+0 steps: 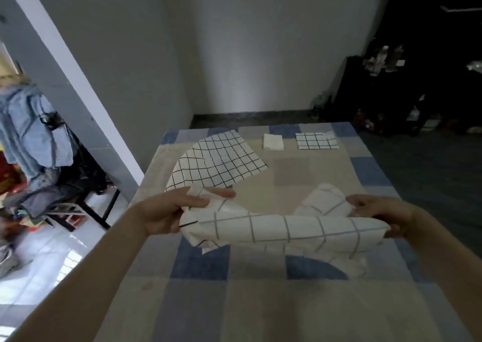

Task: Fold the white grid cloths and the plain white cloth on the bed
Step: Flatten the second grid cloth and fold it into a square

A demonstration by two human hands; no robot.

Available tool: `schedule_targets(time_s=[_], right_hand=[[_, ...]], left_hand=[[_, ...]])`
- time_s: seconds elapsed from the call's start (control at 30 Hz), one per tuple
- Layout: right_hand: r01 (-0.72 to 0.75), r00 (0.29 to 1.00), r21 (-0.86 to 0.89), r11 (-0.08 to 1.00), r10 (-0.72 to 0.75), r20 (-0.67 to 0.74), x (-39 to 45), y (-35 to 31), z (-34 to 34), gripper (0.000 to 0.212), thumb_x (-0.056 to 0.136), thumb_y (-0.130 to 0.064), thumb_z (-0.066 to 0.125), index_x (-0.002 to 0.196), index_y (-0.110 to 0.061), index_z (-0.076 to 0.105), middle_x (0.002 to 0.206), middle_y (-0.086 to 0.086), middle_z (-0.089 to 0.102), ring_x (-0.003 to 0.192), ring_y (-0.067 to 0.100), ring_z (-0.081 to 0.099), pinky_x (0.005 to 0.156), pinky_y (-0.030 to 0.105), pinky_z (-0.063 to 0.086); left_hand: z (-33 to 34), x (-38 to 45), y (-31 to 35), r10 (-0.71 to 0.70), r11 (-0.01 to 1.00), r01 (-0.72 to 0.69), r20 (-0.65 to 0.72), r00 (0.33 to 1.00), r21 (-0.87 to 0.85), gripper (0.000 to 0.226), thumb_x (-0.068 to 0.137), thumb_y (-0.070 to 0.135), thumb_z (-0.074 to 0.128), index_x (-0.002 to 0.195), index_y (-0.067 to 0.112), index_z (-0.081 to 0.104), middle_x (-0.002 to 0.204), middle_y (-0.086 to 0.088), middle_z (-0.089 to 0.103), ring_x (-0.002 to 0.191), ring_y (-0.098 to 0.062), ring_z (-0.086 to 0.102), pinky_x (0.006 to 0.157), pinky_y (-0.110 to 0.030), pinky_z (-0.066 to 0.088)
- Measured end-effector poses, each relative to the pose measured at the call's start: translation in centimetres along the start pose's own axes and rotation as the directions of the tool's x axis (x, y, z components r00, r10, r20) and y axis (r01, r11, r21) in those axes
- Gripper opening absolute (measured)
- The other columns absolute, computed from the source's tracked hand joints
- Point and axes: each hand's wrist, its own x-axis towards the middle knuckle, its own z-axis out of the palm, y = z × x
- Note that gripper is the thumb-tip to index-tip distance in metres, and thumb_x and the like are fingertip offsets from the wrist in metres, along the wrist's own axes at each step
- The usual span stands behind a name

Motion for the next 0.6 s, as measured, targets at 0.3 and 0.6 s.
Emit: schedule_targets(time_s=[0.3,0.6], right_hand=[[-0.067,0.883,0.013,0.998,0.065,-0.464,5.7,4.8,-3.6,0.048,0.066,-0.033,0.082,0.099,-0.002,0.069,0.103,0.011,0.068,0.098,0.03,0.06,0.087,0.039,0.048],[-0.404,0.656,-0.28,0.871,0.062,-0.752,10.3,10.0,-7.1,0.066,0.071,-0.039,0.083,0.117,0.001,0.06,0.123,0.015,0.062,0.105,0.031,0.063,0.087,0.037,0.052]], left_hand=[[-4.5,6.5,-5.9,-0.08,0.87,0.347,-0.596,0.799,0.349,0.01,0.094,0.006,0.055,0.102,0.012,0.054,0.089,-0.015,0.059,0.066,-0.022,0.056,0.056,-0.033,0.056],[-7.1,13.5,-8.5,0.289,0.754,0.307,-0.712,0.64,0.581,0.032,0.093,-0.003,0.043,0.122,0.008,0.046,0.104,-0.016,0.056,0.084,-0.026,0.055,0.063,-0.032,0.044]])
